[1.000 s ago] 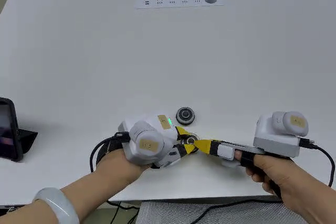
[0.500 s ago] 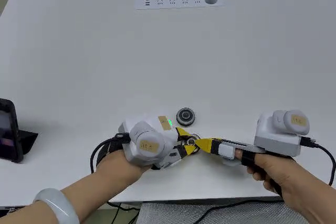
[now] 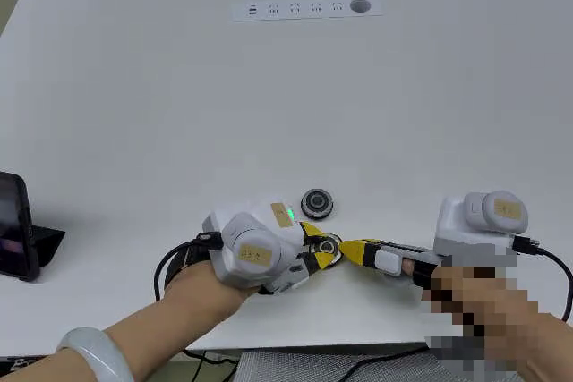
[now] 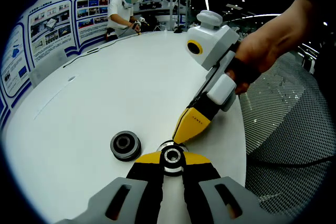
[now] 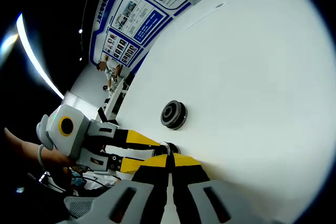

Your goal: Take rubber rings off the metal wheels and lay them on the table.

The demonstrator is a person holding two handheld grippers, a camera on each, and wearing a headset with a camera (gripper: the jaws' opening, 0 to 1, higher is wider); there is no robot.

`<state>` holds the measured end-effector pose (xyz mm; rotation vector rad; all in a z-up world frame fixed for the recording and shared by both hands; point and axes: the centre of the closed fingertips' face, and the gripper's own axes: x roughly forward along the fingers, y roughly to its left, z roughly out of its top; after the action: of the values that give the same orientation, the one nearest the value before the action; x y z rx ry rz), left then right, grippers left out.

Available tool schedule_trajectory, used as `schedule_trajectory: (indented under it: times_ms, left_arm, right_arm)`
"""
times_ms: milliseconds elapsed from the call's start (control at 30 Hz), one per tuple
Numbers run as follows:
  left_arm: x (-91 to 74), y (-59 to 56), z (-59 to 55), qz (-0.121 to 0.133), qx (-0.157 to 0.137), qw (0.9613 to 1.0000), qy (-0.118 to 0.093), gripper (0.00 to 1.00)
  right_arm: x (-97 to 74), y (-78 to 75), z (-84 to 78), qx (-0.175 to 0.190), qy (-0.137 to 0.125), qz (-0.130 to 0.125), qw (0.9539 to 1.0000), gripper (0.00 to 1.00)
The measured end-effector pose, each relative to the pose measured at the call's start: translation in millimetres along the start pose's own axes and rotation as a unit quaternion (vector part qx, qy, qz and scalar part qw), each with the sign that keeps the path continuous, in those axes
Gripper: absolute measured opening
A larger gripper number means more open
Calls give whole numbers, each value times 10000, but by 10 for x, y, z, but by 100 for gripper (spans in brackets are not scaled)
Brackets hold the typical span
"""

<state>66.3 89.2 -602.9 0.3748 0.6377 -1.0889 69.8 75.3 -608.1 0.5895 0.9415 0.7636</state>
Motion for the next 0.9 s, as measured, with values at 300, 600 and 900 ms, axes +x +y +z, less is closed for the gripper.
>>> schedule_trajectory:
  times_ms: [300, 600, 900]
  left_arm:
    - [3, 3, -4, -3, -1, 10000, 0, 13]
    - [2, 7, -8, -4, -3, 10000, 7, 13]
    - [2, 12, -8, 1, -8, 10000, 5, 13]
  right_arm:
    - [6, 0, -4, -66, 16, -33, 10000, 2]
    - [4, 35, 5, -53, -23, -34, 10000, 2]
    - [6, 53, 6, -20, -11, -2, 10000, 1]
